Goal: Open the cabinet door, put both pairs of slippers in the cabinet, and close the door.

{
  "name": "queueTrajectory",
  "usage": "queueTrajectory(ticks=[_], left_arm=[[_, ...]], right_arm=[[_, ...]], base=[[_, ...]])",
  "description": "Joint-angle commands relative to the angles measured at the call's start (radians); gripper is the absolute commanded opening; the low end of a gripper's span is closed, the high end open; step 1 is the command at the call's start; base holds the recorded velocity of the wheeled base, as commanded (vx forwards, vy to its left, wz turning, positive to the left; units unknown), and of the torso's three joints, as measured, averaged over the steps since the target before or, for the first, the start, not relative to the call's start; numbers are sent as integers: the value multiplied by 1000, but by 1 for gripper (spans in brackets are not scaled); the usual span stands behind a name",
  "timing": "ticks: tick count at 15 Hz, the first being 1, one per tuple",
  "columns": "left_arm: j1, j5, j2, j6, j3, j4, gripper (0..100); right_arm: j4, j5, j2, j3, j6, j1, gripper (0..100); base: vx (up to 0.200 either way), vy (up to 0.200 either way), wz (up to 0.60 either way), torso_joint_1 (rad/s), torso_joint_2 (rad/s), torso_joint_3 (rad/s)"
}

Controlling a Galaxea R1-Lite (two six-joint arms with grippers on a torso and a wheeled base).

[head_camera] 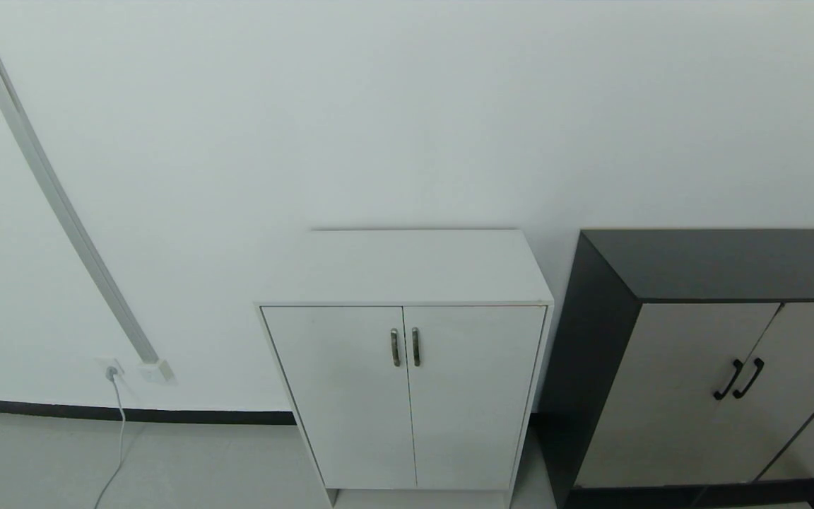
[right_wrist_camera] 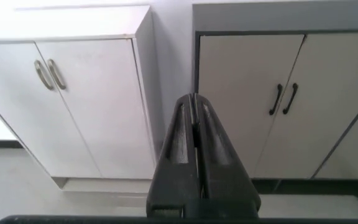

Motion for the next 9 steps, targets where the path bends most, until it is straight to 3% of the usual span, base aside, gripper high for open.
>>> queueTrajectory(ticks=[1,9], left_arm=[[0,1,1,1,0,0,0],[0,-1,1,7,2,0,0]], right_arm=[[-3,-20,0,0,7,0,0],[-3,-22,0,0,1,-1,0]], base=[[0,0,0,0,0,0],[0,0,0,0,0,0]])
